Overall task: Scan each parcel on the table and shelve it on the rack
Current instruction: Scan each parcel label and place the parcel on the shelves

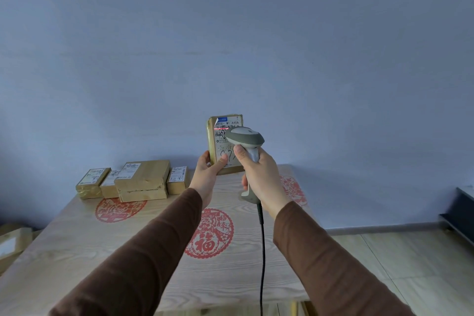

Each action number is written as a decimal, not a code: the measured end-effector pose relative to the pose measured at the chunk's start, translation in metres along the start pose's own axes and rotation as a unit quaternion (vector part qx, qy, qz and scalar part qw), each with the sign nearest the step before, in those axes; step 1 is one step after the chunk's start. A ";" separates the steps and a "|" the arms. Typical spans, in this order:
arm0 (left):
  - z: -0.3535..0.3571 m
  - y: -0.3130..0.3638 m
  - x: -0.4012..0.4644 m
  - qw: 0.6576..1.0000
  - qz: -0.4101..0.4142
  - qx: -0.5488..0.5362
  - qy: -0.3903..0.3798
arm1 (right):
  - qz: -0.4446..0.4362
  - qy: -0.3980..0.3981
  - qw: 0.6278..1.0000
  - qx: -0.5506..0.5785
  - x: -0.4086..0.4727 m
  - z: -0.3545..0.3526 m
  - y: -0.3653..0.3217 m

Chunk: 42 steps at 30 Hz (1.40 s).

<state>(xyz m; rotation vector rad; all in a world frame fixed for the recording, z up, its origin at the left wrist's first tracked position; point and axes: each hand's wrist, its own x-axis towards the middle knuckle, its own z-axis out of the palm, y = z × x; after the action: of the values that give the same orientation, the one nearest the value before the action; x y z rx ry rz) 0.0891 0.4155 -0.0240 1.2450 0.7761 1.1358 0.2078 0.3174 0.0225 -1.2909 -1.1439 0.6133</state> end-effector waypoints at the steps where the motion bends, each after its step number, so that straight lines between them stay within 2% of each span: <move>1: 0.000 0.000 0.000 1.000 0.000 -0.001 -0.001 | -0.001 0.000 1.000 0.003 0.000 -0.001 0.000; 12: -0.012 0.004 -0.013 0.999 -0.016 -0.008 0.029 | 0.010 -0.004 1.000 0.022 -0.003 -0.002 0.001; 19: -0.074 0.023 -0.051 0.995 -0.005 -0.017 0.096 | 0.002 -0.046 0.996 0.071 -0.008 0.046 0.002; 29: -0.237 0.085 -0.177 0.966 0.040 0.000 0.257 | 0.018 -0.171 0.975 0.140 -0.072 0.226 -0.028; 35: -0.354 0.126 -0.313 0.933 0.070 0.002 0.354 | 0.040 -0.290 0.938 0.188 -0.183 0.362 -0.080; 42: -0.481 0.167 -0.474 0.884 0.083 -0.023 0.460 | 0.063 -0.392 0.890 0.222 -0.339 0.504 -0.144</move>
<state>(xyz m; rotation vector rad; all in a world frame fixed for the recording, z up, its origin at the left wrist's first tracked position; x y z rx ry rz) -0.5353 0.1087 -0.0169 0.6822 1.3395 1.9116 -0.4040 0.1975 -0.0038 -0.7142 -1.4451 1.4903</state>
